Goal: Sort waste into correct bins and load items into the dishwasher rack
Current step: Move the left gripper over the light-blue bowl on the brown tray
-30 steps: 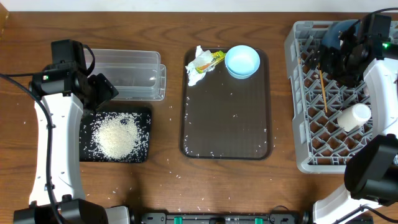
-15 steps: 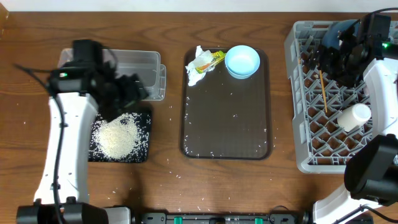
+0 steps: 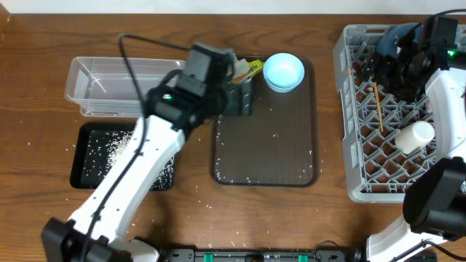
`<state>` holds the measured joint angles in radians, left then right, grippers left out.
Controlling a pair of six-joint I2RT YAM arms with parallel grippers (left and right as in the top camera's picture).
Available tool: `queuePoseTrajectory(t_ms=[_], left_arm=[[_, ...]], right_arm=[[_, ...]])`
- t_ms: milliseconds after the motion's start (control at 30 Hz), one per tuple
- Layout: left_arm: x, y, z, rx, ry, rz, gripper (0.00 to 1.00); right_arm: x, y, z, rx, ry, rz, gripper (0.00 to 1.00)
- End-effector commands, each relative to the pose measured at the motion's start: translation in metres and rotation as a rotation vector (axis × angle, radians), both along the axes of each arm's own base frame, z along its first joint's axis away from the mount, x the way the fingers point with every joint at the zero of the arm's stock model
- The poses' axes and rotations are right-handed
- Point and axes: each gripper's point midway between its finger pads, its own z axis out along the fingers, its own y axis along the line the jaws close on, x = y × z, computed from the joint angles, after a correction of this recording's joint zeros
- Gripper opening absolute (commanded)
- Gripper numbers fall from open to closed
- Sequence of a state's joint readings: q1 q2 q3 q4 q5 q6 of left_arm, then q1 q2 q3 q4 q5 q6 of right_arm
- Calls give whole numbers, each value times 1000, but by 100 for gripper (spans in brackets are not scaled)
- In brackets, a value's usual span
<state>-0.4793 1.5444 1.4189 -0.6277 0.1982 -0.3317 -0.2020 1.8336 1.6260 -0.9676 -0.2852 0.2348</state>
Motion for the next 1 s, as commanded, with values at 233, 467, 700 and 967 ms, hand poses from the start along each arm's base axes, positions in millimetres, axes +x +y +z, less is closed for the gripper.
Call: queuePoseTrajectory(t_ms=[233, 467, 700, 967], left_arm=[[62, -16, -9, 146, -31, -44, 86], [73, -27, -68, 260, 191, -86, 91], [80, -53, -79, 246, 149, -119, 91], [117, -85, -69, 15, 94, 99, 97]], right_arm=[[0, -2, 15, 7, -35, -14, 99], [0, -2, 15, 7, -35, -14, 99], [0, -2, 15, 7, -35, -14, 99], [0, -2, 15, 7, -35, -14, 99]])
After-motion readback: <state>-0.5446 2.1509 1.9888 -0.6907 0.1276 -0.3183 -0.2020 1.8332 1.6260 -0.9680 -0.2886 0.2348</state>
